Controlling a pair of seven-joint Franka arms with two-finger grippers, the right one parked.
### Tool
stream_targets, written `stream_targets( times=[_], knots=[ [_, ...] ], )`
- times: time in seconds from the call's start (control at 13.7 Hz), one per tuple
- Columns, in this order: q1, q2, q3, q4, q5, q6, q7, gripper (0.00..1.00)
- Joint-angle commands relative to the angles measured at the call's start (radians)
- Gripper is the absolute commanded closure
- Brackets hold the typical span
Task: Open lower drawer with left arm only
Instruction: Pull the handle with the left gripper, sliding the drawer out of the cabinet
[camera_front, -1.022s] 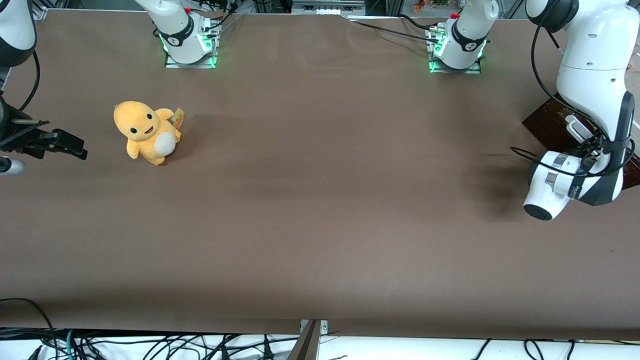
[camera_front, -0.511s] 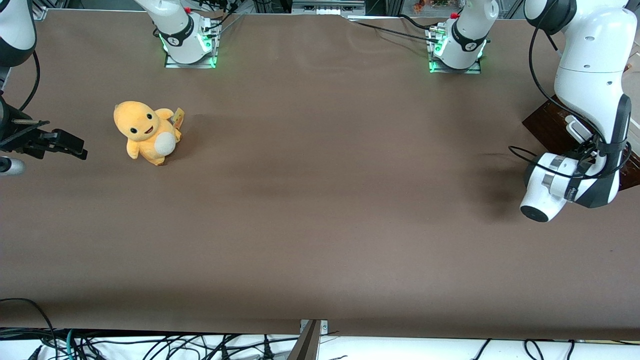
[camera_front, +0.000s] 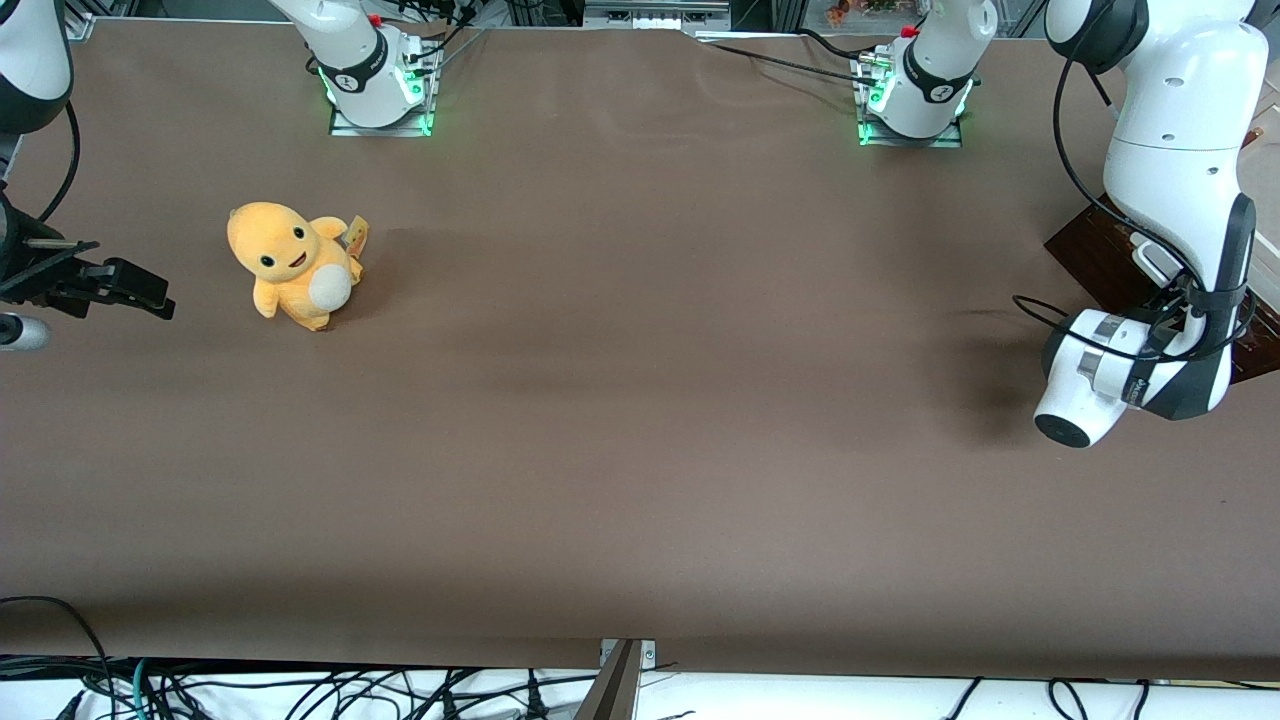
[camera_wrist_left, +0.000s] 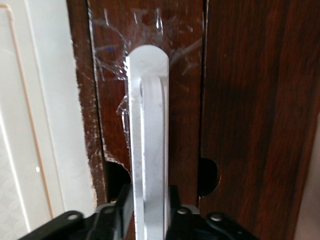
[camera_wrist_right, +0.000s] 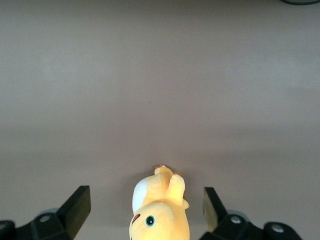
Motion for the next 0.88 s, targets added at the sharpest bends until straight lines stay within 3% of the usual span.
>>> stream_targets(
  times=[0.0, 0.51, 0.73, 0.8],
  knots=[
    [-0.018, 0.016, 0.002, 0.03, 0.003, -0.009, -0.005, 0.73],
    [-0.005, 0.022, 0.002, 0.029, 0.003, -0.008, -0.004, 0.82],
    [-0.007, 0.022, 0.002, 0.03, 0.001, -0.008, -0.005, 0.95],
    [-0.013, 0.022, 0.002, 0.03, 0.001, -0.008, -0.005, 0.95]
  ],
)
